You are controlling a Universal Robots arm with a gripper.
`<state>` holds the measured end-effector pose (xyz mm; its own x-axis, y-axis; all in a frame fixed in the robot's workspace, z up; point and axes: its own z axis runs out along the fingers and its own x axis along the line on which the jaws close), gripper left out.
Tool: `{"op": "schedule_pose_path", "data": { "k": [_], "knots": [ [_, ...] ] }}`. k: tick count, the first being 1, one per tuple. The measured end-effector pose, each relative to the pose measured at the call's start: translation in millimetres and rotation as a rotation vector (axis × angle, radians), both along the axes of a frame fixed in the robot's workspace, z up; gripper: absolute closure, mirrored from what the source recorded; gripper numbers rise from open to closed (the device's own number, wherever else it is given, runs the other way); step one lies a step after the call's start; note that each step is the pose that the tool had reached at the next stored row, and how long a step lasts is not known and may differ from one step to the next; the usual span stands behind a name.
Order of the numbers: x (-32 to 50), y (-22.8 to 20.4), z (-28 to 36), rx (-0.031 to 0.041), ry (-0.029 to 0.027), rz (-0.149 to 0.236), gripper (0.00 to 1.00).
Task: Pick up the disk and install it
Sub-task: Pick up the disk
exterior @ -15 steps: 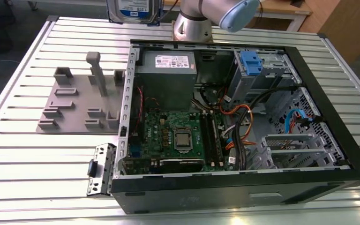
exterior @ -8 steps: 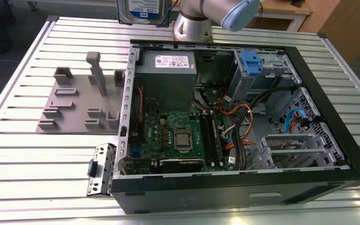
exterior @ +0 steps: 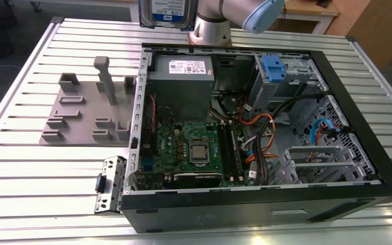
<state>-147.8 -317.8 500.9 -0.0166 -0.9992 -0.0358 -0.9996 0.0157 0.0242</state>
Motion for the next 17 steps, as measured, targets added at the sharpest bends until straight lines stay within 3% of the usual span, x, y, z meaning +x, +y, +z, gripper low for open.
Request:
{"op": "schedule_pose_path", "data": {
  "k": [17],
  "knots": [
    [38.5,-4.3,-0.8,0.0000,0.0028,0.000,0.64]
  ]
}}
